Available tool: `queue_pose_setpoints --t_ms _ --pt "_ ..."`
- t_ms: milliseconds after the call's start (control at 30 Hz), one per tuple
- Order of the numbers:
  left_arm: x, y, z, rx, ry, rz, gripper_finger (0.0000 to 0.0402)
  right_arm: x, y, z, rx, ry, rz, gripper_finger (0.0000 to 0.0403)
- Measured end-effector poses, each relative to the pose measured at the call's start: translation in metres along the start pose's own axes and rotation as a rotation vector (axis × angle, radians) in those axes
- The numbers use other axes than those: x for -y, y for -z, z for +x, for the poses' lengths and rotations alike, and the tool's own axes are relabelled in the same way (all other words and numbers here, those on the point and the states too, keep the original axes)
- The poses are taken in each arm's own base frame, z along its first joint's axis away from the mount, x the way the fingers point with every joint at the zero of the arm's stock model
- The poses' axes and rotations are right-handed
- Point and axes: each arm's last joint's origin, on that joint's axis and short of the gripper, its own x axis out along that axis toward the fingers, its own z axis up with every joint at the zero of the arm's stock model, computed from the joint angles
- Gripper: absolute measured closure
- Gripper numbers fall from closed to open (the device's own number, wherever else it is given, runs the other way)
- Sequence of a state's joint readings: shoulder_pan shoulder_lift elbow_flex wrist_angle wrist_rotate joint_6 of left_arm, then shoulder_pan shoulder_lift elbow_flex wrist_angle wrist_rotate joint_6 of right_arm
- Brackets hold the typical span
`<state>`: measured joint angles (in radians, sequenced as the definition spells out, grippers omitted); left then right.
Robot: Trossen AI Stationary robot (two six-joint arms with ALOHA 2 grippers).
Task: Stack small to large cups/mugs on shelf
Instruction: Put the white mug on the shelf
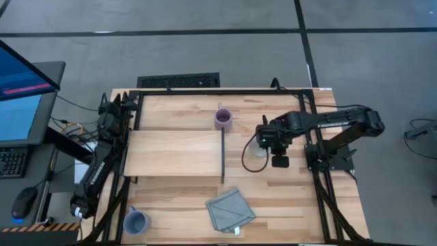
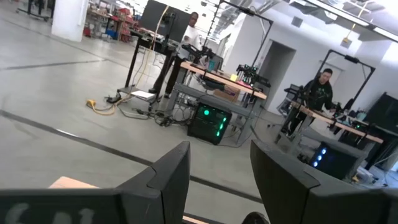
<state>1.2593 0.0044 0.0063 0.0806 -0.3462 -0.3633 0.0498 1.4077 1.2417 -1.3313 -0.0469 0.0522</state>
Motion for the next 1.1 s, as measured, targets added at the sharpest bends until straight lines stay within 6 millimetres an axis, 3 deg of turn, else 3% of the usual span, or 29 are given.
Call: queue_pose_setpoints --t_ms 333,600,767,1100 --pt "0.001 0.001 0.0 -0.014 0.03 0.004 0.0242 -0.001 -0.009 -0.051 0.123 0.045 0.053 0.0333" --pt "0.003 0.002 0.0 -0.048 0.096 0.006 0.0242 0.003 -0.008 -0.077 0.192 0.113 0.13 0.0333" --pt "0.004 0.004 0.0 -0.078 0.151 0.008 0.0242 0.01 -0.014 -0.08 0.194 0.115 0.239 0.0333" --pt "0.005 0.004 -0.001 -0.098 0.186 0.01 0.0242 0.01 -0.043 -0.081 0.171 0.109 0.203 0.0333"
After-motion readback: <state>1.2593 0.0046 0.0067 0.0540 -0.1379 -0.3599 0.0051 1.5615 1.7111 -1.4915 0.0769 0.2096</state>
